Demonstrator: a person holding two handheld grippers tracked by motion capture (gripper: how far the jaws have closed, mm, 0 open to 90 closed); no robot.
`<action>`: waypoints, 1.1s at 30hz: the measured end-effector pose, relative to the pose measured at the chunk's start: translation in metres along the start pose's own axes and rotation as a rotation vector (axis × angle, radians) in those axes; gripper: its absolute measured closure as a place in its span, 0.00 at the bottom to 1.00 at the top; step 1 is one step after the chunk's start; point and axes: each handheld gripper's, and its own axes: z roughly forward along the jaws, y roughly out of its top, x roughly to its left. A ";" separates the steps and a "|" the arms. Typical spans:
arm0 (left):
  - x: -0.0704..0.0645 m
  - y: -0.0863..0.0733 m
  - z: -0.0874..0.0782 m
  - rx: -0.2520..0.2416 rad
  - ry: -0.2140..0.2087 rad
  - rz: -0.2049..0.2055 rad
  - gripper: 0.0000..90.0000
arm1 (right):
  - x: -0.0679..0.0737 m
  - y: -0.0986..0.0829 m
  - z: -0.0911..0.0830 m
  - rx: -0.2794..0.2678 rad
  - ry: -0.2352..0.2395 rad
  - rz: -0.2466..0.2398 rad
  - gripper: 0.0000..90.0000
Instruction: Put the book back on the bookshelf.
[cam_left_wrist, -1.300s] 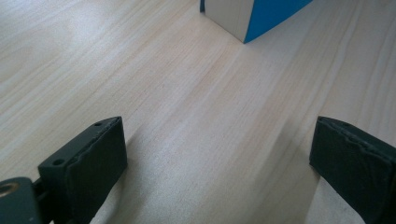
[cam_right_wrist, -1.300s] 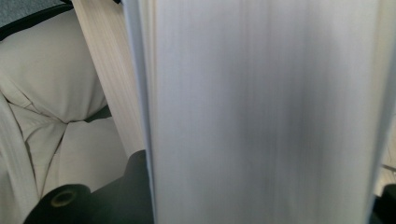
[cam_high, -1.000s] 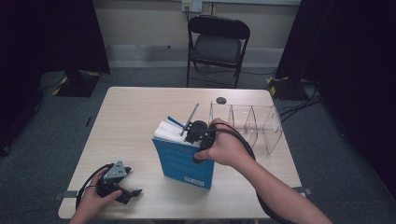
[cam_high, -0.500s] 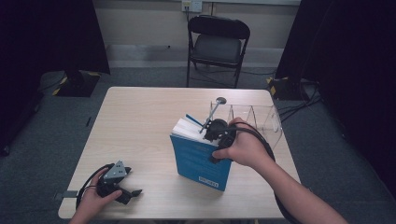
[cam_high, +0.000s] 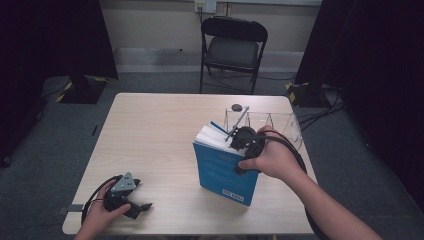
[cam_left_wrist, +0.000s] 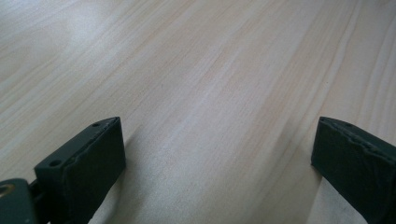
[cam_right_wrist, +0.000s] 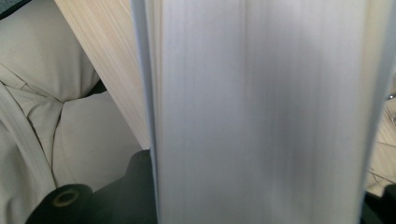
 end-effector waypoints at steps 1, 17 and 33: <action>0.000 0.000 0.000 0.000 0.000 0.000 0.03 | -0.001 -0.001 0.000 -0.005 -0.004 -0.002 0.68; 0.000 0.000 0.000 0.003 0.001 0.003 0.02 | -0.015 -0.023 -0.010 -0.025 -0.007 0.075 0.68; 0.000 0.000 0.000 0.004 0.001 0.002 0.02 | -0.036 -0.048 -0.019 -0.043 -0.033 0.152 0.68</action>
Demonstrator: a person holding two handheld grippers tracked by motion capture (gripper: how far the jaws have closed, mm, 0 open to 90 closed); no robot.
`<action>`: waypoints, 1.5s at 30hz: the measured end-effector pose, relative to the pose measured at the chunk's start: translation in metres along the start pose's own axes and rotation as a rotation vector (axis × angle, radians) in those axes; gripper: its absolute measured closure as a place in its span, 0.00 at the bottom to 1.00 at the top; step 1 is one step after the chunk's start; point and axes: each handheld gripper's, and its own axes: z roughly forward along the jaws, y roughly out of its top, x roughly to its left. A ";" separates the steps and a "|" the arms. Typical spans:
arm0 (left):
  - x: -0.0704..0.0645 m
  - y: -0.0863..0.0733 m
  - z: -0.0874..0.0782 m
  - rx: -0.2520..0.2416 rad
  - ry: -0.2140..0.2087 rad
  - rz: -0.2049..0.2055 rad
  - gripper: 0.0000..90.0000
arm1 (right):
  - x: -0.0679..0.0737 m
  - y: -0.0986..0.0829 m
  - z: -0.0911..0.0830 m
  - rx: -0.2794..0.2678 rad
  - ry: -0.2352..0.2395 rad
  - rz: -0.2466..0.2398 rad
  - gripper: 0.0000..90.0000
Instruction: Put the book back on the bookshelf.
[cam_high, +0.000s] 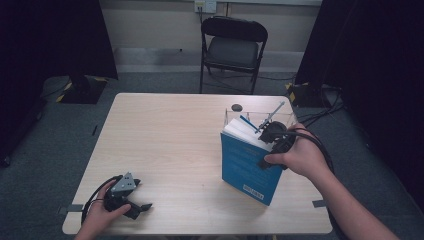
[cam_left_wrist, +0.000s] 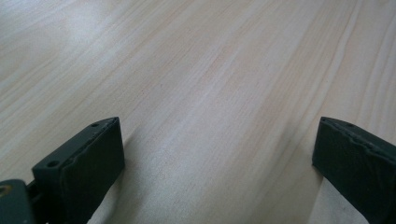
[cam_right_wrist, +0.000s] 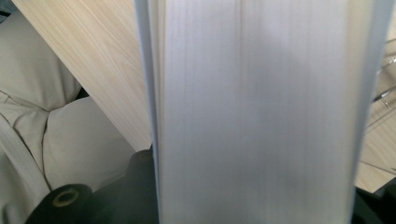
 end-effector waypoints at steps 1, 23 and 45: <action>0.000 0.000 0.000 -0.001 0.000 0.000 0.02 | -0.001 -0.001 -0.001 0.001 0.002 0.008 0.68; 0.000 0.000 0.000 0.011 -0.004 -0.002 0.01 | -0.018 -0.031 -0.011 -0.003 -0.010 0.080 0.68; 0.000 0.000 0.000 0.010 0.000 0.003 0.01 | -0.035 -0.059 -0.020 -0.009 -0.027 0.170 0.68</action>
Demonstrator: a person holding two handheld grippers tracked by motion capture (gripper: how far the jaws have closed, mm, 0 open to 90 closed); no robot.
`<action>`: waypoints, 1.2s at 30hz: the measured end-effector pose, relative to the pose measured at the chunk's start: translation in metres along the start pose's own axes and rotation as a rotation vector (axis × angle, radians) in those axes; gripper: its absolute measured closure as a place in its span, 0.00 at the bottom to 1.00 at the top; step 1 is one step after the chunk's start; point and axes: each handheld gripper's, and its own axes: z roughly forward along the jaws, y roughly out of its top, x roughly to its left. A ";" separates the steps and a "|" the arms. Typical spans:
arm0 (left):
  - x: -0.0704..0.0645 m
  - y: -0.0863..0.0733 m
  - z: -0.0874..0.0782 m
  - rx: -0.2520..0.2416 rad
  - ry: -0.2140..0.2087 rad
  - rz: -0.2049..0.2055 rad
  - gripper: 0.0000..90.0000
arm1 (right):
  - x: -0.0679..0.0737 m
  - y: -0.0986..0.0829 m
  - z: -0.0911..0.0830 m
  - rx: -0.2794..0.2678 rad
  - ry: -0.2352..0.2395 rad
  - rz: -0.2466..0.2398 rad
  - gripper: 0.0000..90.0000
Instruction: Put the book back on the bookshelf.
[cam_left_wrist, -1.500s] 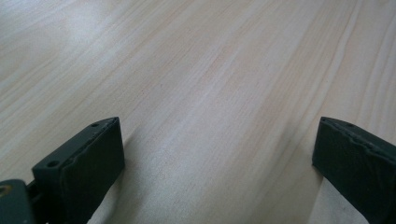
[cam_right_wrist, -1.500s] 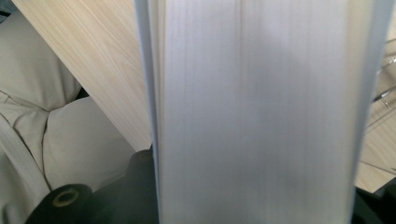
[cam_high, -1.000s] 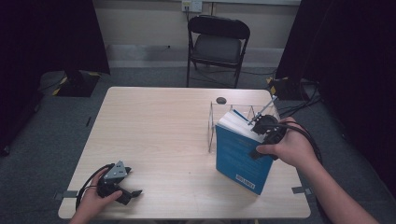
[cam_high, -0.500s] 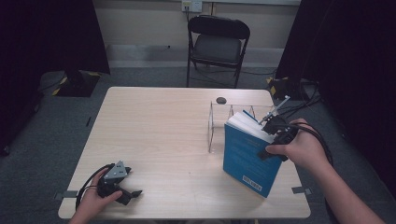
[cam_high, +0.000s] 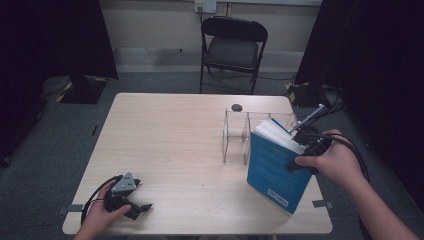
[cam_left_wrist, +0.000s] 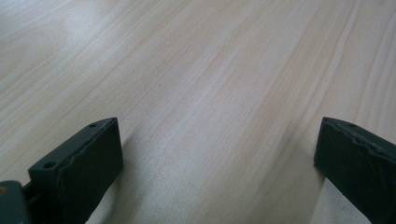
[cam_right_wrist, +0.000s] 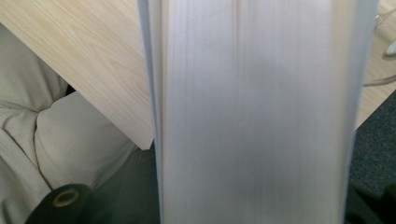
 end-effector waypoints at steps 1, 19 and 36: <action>0.000 0.000 0.000 -0.001 -0.004 -0.005 0.01 | -0.001 -0.002 0.000 0.002 -0.002 0.003 0.68; 0.000 0.000 0.000 0.000 -0.002 -0.004 0.01 | -0.023 -0.017 -0.007 -0.010 -0.027 0.086 0.68; 0.000 0.000 0.000 0.001 0.000 -0.002 0.01 | -0.046 -0.024 -0.014 -0.019 -0.040 0.210 0.69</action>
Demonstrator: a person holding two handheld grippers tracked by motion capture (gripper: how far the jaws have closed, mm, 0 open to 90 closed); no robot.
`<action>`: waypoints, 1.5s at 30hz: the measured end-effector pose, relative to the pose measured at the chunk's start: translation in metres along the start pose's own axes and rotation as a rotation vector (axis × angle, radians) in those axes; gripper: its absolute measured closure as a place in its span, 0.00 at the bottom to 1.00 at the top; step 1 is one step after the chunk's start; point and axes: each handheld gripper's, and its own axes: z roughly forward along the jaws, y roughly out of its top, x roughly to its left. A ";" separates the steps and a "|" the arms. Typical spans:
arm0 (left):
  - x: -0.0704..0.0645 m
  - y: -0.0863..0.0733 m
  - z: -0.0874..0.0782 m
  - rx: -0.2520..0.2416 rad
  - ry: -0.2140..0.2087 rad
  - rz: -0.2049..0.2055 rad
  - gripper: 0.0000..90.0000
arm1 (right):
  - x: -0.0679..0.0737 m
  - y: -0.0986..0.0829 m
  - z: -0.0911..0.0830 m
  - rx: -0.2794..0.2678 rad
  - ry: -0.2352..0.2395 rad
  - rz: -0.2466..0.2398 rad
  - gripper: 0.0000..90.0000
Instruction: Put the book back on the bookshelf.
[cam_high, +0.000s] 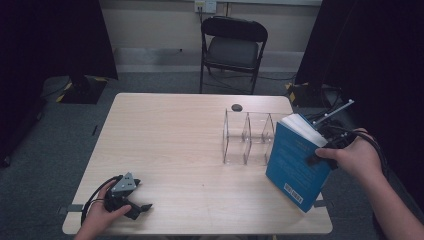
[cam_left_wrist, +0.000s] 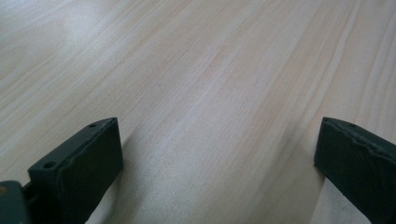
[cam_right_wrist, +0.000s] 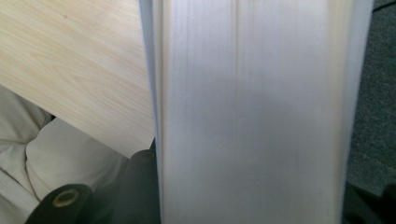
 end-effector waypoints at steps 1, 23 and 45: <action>0.000 0.000 0.000 0.000 0.001 0.001 0.01 | -0.001 0.000 0.000 0.000 -0.001 0.000 0.68; 0.000 0.000 0.000 0.000 0.002 -0.001 0.01 | -0.015 0.001 -0.002 -0.010 -0.054 0.112 0.68; 0.000 0.000 0.000 0.000 -0.001 -0.003 0.00 | -0.019 0.014 -0.006 -0.038 -0.077 0.165 0.68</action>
